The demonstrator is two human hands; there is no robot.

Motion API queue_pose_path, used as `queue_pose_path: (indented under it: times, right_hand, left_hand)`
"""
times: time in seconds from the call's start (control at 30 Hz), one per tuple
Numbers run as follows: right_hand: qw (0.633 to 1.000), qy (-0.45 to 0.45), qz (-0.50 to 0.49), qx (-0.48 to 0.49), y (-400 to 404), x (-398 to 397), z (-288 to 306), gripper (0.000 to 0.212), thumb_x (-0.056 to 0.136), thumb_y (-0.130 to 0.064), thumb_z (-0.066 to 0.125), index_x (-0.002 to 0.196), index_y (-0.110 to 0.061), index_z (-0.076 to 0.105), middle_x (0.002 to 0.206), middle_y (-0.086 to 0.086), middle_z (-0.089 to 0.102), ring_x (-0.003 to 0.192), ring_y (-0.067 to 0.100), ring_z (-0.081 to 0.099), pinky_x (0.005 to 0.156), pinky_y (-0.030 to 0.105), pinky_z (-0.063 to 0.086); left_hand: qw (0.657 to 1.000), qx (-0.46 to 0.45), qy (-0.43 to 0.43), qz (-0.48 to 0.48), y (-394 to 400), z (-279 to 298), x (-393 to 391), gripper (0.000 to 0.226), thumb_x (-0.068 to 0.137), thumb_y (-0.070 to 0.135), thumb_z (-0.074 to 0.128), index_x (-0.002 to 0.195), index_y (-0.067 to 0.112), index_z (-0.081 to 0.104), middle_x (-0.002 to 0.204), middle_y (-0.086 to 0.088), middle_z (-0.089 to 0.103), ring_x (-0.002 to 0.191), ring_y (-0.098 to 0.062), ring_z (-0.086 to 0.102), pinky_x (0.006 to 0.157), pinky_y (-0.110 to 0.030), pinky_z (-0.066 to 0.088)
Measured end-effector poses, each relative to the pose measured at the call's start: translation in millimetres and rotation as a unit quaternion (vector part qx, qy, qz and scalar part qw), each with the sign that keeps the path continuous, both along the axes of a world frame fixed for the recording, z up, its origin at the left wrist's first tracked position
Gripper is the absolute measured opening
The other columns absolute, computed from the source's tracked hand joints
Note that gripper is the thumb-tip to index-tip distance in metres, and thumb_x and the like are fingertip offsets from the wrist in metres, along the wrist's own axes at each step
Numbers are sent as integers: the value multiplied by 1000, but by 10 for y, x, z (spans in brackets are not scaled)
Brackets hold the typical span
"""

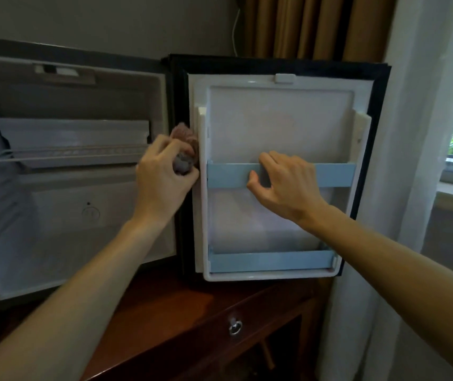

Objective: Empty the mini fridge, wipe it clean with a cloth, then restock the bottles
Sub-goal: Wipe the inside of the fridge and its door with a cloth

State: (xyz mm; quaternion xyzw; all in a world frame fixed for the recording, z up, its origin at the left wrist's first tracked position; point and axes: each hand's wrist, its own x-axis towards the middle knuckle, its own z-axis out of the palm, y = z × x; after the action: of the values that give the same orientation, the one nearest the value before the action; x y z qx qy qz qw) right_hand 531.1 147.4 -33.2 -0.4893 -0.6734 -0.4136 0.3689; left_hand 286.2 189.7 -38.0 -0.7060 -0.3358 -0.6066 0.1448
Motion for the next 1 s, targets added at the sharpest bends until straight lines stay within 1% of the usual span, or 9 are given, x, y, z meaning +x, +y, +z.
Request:
queue_pose_path:
  times: [0.1,0.2,0.33,0.47,0.6,0.67,0.77,0.87,1.0]
  right_hand:
    - [1000,1,4,-8,11,1,-2,33,90,-43,48,71,-17,40,64,1,47,54,18,36,56,30,24]
    - [1000,0,3,-6,-4,-1,-4,34,91,-43,48,71,-17,40,64,0,47,53,18,36,55,29,24]
    - [1000,-1,-2,-10,-39,-7,16,33,90,-43,49,71,-18,38,64,-1,46,53,18,36,55,28,24]
    - [1000,0,1,-17,-46,-22,12,33,90,-42,50,71,-18,39,64,-1,45,53,18,36,55,29,24]
    - [1000,1,-4,-13,-35,-12,13,33,89,-42,51,70,-18,39,64,0,44,53,18,35,56,29,23]
    - [1000,1,2,-12,-25,-7,14,33,89,-42,51,70,-18,39,64,-1,43,53,18,35,55,30,24]
    - [1000,6,3,-11,-26,-15,11,34,89,-43,50,70,-18,38,64,-2,42,53,19,36,53,31,27]
    - [1000,6,-4,-14,-29,-13,8,34,89,-45,49,70,-19,37,64,-2,43,53,20,38,51,32,29]
    - [1000,5,0,-8,-27,-15,9,34,89,-43,50,69,-18,39,63,-4,40,52,18,36,55,29,22]
  left_hand:
    - [999,-54,7,-1,-86,-613,25,30,72,9,83,97,17,67,109,0,60,94,-8,55,80,-23,51]
    - [990,-136,39,-6,-205,-1354,15,35,70,8,87,97,20,67,111,7,57,96,0,48,81,-10,43]
    - [969,-226,103,-13,-241,-1975,-53,36,72,17,88,103,23,71,113,12,58,100,-7,57,85,-27,56]
    - [969,-207,133,-15,-207,-1676,-124,34,67,14,89,94,25,71,106,15,56,90,0,50,77,-26,56]
    - [994,-101,31,-36,-133,-481,-73,26,74,12,83,92,22,68,104,6,60,85,-9,60,75,-32,56]
    - [998,-39,25,-31,-60,192,-72,25,75,11,82,96,18,70,100,1,61,81,-12,60,75,-33,55]
    - [998,-4,58,-13,-18,720,-98,24,77,15,82,98,15,71,99,6,57,86,-10,56,77,-18,46]
    - [999,3,47,-2,-6,490,-76,22,75,12,82,95,14,71,99,7,57,84,-9,56,76,-12,39]
    - [998,-55,29,-11,-48,-419,-39,30,69,7,85,92,18,69,103,7,59,87,-11,57,76,-16,43]
